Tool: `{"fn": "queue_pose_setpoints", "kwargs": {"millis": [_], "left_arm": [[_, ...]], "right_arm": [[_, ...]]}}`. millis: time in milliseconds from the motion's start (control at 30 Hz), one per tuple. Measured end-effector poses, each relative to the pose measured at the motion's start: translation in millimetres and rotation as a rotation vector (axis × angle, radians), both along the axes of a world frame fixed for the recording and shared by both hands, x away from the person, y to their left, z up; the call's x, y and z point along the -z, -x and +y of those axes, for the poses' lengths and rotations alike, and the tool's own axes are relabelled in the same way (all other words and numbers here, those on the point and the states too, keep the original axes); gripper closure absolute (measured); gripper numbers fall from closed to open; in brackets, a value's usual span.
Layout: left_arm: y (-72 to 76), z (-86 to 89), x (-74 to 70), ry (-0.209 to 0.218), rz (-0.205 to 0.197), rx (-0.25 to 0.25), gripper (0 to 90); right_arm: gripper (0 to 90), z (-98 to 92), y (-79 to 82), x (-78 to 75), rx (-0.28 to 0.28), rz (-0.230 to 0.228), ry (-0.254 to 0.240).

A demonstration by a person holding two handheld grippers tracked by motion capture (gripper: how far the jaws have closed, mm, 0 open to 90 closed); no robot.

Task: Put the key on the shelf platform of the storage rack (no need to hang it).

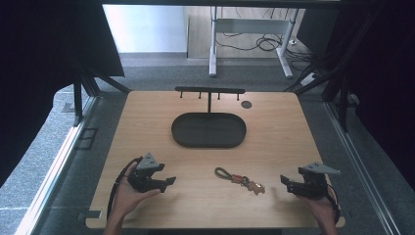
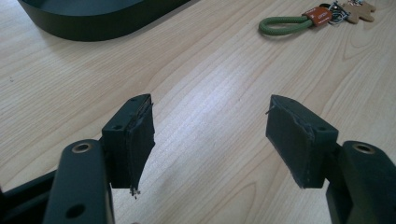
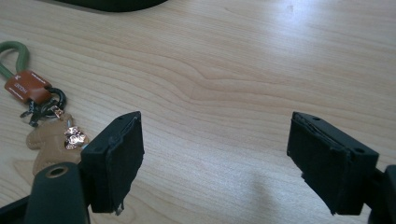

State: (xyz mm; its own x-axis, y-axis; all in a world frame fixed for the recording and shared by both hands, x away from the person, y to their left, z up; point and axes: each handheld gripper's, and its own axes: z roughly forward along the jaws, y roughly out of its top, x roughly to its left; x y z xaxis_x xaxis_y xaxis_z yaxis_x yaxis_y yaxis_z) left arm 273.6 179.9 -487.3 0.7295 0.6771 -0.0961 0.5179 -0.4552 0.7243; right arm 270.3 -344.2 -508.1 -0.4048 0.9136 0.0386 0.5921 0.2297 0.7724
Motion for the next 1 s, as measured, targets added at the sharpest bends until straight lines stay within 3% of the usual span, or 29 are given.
{"fn": "queue_pose_setpoints", "kwargs": {"millis": [167, 300, 333, 633, 767, 1000], "left_arm": [[1.8, 1.1, -5.1, 0.001, -0.001, 0.001, 33.0], [0.8, 0.7, -5.0, -0.003, 0.005, 0.011, 33.2], [-0.7, 0.6, -3.9, -0.008, 0.012, 0.014, 33.2], [-2.6, 4.5, 0.6, 0.006, 0.046, 0.014, 33.3], [-1.5, 9.2, -2.5, 0.022, 0.034, 0.018, 33.3], [0.8, 10.4, -5.3, 0.05, 0.021, 0.062, 33.1]], "right_arm": [[21.9, -0.2, 6.8, -6.1, -0.024, -0.021, 0.001], [23.9, -0.8, 8.3, -7.1, -0.055, -0.01, 0.004], [24.4, -0.6, 7.9, -5.9, -0.085, 0.009, 0.004], [26.5, 1.3, 2.6, -2.6, -0.113, 0.034, 0.004], [29.0, 9.9, -4.2, -18.6, -0.125, 0.049, 0.017], [33.6, 41.9, -19.8, -55.7, -0.239, 0.097, 0.106]]}}
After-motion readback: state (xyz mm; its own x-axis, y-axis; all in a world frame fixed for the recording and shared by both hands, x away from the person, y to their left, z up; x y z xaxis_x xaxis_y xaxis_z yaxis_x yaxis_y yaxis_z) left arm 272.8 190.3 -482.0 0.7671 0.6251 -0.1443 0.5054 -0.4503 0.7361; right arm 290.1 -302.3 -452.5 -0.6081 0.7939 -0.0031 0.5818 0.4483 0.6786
